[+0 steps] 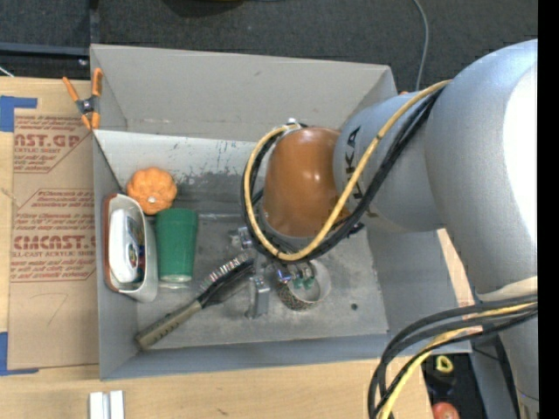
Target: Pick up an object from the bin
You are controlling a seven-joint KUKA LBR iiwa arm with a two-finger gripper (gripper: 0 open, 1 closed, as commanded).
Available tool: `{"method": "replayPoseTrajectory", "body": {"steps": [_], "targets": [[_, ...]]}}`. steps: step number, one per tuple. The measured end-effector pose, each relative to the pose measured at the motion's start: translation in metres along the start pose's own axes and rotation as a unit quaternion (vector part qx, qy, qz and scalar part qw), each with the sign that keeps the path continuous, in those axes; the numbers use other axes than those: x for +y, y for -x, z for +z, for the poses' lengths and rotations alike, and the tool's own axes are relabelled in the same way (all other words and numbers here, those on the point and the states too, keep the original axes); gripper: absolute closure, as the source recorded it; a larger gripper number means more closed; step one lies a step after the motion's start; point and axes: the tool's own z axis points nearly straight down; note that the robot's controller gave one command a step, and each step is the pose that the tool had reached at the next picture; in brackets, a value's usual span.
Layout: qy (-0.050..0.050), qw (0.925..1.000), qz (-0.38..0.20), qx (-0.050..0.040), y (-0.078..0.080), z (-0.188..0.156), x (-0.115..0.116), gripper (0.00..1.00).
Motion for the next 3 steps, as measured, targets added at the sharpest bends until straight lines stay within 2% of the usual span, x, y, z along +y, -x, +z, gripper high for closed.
{"method": "replayPoseTrajectory", "body": {"steps": [1,2,3], "targets": [[0.003,0.9909,-0.135,0.0052,-0.025,0.0,0.065,0.0],[0.0,0.9867,-0.162,0.0054,-0.011,0.03,0.061,0.0],[0.003,0.9918,-0.128,0.0029,-0.016,0.03,0.035,1.0]]}}
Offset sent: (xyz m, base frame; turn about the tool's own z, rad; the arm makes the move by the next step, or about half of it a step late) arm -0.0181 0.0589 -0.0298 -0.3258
